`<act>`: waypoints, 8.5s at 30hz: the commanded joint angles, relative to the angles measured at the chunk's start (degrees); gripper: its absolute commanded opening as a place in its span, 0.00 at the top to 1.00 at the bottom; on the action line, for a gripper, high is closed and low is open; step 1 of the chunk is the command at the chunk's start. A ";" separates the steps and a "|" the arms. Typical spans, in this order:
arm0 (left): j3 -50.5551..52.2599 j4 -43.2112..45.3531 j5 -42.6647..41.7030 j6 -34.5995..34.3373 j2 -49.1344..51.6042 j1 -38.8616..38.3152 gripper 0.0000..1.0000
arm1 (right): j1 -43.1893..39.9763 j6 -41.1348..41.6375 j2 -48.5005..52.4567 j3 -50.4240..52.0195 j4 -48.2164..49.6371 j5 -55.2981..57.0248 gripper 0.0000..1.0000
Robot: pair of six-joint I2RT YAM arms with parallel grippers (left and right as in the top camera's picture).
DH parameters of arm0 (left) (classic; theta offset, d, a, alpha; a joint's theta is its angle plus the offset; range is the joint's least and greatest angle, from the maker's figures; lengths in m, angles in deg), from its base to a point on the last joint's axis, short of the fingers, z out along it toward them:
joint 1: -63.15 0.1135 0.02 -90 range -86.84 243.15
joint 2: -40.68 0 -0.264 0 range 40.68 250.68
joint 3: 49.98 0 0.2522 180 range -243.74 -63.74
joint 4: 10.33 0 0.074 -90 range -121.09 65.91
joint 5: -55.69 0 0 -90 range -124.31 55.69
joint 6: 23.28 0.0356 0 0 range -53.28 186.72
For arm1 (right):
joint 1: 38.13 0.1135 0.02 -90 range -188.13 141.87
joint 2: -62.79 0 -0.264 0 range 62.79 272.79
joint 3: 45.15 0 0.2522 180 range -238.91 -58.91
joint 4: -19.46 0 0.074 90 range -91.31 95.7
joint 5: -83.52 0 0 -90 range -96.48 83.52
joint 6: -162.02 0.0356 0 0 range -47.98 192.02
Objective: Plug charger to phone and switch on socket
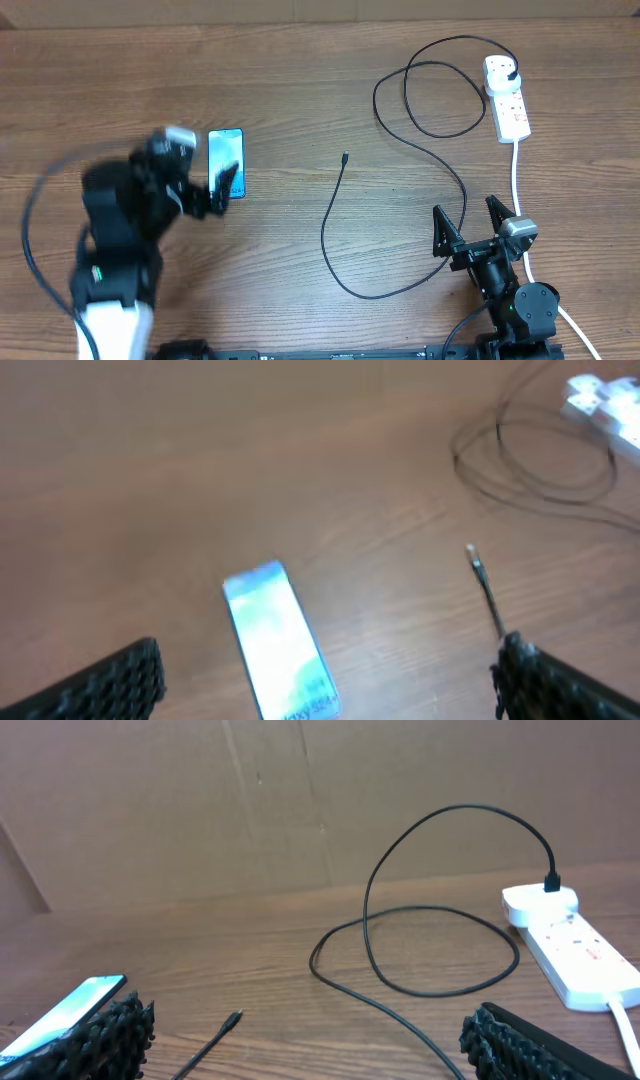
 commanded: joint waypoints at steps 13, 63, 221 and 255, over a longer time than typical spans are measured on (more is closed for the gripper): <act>-36.30 -25.79 -4.61 -5.31 38.01 -0.17 0.00 | 0.00 0.13 -0.44 0.59 0.22 0.07 0.00; -46.01 -30.82 20.79 -21.14 75.43 -6.95 0.15 | 0.00 0.13 -0.44 0.59 0.22 0.07 0.00; -44.54 -26.08 19.76 -19.93 75.43 -3.30 0.05 | 0.00 0.13 -0.44 0.59 0.22 0.07 0.00; -44.39 -33.24 19.93 -27.28 75.43 -3.89 0.10 | 0.00 0.13 -0.44 0.59 0.22 0.07 0.00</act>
